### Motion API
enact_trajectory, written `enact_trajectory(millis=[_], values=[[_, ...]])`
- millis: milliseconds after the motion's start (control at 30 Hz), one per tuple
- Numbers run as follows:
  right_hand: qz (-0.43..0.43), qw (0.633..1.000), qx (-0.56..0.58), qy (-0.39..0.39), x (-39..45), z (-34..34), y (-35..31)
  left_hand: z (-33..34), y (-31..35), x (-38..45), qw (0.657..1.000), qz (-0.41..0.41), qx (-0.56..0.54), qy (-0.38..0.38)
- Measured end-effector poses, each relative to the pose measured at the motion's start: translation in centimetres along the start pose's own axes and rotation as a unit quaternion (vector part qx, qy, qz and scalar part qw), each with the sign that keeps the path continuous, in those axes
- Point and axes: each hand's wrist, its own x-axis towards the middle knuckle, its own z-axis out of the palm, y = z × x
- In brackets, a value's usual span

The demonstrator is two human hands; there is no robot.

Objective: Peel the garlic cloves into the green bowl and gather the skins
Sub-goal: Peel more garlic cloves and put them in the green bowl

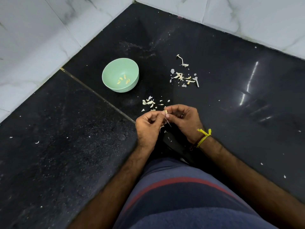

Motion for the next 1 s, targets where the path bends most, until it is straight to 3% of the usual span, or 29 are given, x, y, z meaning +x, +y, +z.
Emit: enact_trajectory(millis=[333, 567, 800, 1000], values=[[-0.042, 0.995, -0.094, -0.007, -0.13, 0.42, 0.03, 0.66, -0.15, 0.4, 0.998, -0.049, -0.001, 0.039], [-0.066, 0.989, -0.134, -0.013, -0.23, 0.01, 0.43, 0.24, -0.29, 0.77, 0.996, -0.074, 0.053, -0.007], [-0.05, 0.994, -0.098, -0.001, -0.08, -0.03, -0.21, 0.41, -0.17, 0.78, 0.996, -0.069, 0.062, 0.004], [-0.106, 0.981, -0.161, 0.007, -0.03, 0.46, -0.39, 0.17, 0.08, 0.73, 0.995, -0.079, 0.054, 0.019]])
